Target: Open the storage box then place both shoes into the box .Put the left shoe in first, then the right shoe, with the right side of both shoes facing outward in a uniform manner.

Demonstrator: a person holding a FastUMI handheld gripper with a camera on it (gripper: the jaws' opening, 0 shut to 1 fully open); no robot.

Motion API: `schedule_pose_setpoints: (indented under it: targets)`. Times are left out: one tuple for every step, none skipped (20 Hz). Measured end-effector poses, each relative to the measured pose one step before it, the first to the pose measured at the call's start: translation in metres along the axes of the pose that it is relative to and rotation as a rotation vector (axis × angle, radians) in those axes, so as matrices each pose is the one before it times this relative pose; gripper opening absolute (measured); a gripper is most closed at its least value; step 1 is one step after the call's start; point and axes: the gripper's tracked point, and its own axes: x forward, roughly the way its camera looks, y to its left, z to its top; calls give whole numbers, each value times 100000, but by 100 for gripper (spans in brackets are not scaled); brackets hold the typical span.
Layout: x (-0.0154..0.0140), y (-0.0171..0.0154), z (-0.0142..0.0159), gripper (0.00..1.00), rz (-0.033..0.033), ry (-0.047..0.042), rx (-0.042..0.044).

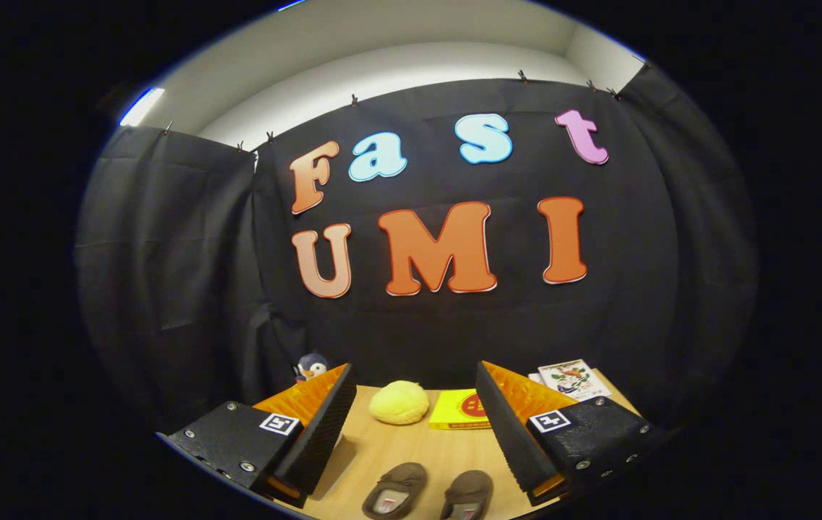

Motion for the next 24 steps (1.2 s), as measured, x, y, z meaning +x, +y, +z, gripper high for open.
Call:
schedule_pose_setpoints:
  targets:
    - [369, 736, -1189, 100, 2577, 3649, 1755]
    - [385, 619, -1274, 100, 2613, 4511, 1344]
    - [338, 861, -1609, 100, 2588, 4375, 1362]
    - [474, 697, -1322, 100, 2361, 4486, 1558]
    - [695, 868, -998, 100, 3374, 3701, 1763]
    - [703, 951, -1100, 100, 3497, 4012, 2064]
    - [773, 943, -1312, 100, 3576, 3747, 2004]
    - [611, 581, -1508, 100, 2419, 5302, 1810]
    - [532, 397, -1349, 98, 2060, 4484, 1870]
    - [478, 591, -1208, 98, 2373, 3516, 1492]
    - [430, 644, -982, 98, 2531, 2832, 1576]
    - [592, 469, -833, 98, 2303, 3022, 1370]
    - [412, 418, -924, 98, 2376, 2853, 1640]
    - [750, 357, -791, 98, 2825, 3224, 1811]
    - [836, 548, -915, 98, 3916, 3956, 2545]
    - [780, 574, -896, 98, 4232, 4595, 2411]
    - [710, 360, -857, 98, 3245, 3003, 2277]
    - [806, -22, -794, 98, 2234, 3101, 1928]
    - [547, 5, -726, 98, 1503, 2118, 1998]
    - [721, -251, -582, 98, 847, 2139, 1736]
    - [676, -319, -870, 98, 864, 1691, 1696]
    - [637, -299, -445, 98, 464, 2122, 1420]
    - [690, -115, -690, 98, 1122, 2125, 761]
    - [771, -454, -650, 98, 205, 1943, 460]
